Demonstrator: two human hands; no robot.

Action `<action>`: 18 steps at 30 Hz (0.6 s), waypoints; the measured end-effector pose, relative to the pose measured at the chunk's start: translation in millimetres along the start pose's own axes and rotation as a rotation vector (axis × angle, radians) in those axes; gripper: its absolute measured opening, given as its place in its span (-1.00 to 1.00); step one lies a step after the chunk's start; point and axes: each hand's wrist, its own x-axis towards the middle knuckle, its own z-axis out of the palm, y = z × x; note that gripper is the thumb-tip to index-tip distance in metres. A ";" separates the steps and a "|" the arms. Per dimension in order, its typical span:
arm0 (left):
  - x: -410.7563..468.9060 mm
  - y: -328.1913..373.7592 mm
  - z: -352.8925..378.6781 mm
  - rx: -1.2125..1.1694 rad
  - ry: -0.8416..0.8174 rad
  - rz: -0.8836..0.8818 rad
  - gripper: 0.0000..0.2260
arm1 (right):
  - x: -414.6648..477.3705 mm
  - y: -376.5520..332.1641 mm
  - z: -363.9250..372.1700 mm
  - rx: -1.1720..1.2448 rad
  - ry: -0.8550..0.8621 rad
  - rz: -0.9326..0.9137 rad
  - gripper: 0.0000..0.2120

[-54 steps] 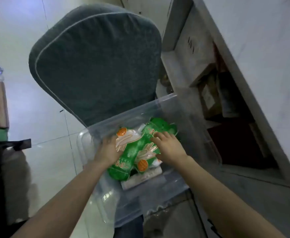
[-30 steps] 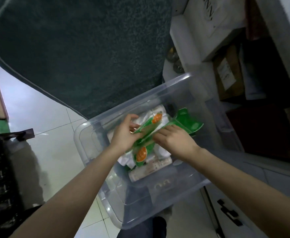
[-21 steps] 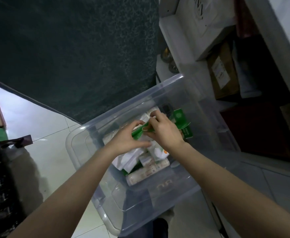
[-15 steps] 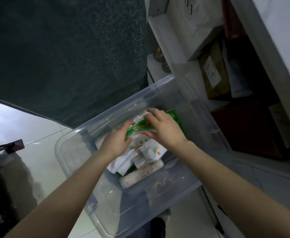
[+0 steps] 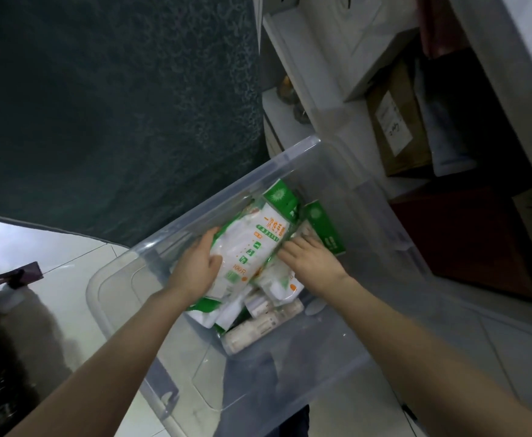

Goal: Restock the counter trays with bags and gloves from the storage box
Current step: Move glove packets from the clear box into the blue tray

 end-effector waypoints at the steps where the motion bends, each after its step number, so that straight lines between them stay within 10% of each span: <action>1: -0.6 -1.4 -0.3 -0.011 0.005 0.010 -0.54 | 3.7 -2.7 1.4 -0.009 0.017 0.011 -0.54; 10: -9.4 6.3 -6.5 0.010 0.030 0.053 -0.54 | -7.7 -6.8 -7.3 -0.103 0.272 -0.093 -0.83; 18: -27.6 51.9 -24.7 -0.059 -0.102 0.255 -0.63 | -34.0 -33.3 -62.9 -0.099 0.480 -0.128 -0.58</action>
